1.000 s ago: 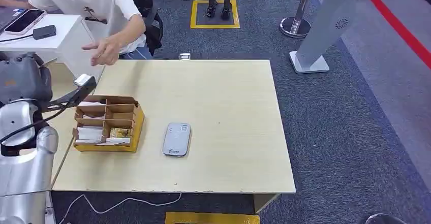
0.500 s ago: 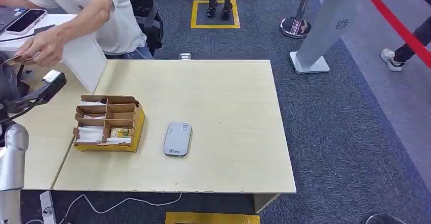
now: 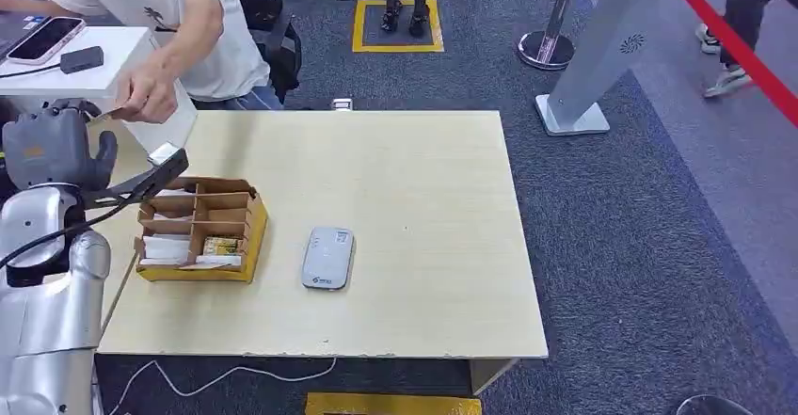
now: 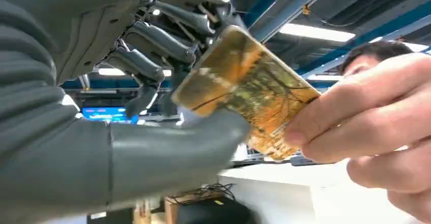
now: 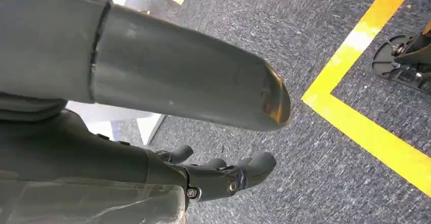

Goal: Pass the card to the sensor for recognition and then transmit it.

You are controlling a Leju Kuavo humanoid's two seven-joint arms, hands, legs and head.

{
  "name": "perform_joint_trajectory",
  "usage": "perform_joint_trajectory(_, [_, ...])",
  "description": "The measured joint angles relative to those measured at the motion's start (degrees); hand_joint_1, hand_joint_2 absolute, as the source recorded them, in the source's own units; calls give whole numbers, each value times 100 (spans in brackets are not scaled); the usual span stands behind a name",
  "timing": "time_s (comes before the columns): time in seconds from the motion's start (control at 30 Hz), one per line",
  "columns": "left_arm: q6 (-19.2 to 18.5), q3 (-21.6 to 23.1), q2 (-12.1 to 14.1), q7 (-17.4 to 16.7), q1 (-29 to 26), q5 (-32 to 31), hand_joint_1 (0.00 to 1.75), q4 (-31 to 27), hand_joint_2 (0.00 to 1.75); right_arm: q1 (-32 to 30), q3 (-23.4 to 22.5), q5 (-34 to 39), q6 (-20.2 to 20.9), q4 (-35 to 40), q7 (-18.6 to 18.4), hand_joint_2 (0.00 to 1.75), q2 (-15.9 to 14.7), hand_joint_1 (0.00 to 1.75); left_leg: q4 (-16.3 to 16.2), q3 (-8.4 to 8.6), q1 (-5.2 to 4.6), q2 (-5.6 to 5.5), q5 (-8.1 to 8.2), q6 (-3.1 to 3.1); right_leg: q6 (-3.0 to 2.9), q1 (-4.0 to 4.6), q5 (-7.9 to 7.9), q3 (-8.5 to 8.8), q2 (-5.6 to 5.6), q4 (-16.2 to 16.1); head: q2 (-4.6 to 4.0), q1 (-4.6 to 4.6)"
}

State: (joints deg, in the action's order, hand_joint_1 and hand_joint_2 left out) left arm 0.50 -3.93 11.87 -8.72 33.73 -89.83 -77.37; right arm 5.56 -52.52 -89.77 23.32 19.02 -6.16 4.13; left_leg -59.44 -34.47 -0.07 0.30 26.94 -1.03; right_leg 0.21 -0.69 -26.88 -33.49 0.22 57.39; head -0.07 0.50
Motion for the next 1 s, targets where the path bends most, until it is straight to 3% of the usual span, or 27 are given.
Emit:
perform_joint_trajectory(0.03, [-2,46,-206,48,-20,0,0,13,0,15,0,0,0,0,13,0,0,0,0,0,0,2,1,-1,0,0,0,0,2,0,0,-2])
perform_joint_trajectory(0.1, [0,186,-466,155,-23,0,0,26,0,17,0,0,2,-9,11,0,0,0,0,-1,0,2,2,-1,1,0,0,-2,2,0,0,-2])
perform_joint_trajectory(0.17, [7,223,-545,155,-23,0,0,26,0,15,0,0,2,-15,11,0,0,0,0,0,0,2,1,-1,1,0,0,-3,2,0,0,0])
perform_joint_trajectory(0.2, [18,236,-556,155,-24,0,0,24,175,15,0,0,2,-15,11,0,0,0,0,0,0,2,1,-1,1,0,0,-2,3,0,0,-2])
perform_joint_trajectory(0.67, [-31,354,-641,160,-83,0,0,9,175,11,-11,9,0,-17,7,0,0,0,0,0,0,2,1,-1,1,0,0,-2,2,0,0,0])
perform_joint_trajectory(1.0, [-229,444,-945,584,-645,50,0,-645,175,-10,-219,13,2,-17,4,0,0,0,0,-1,-2,2,3,-3,1,-1,0,-2,2,-2,0,-2])
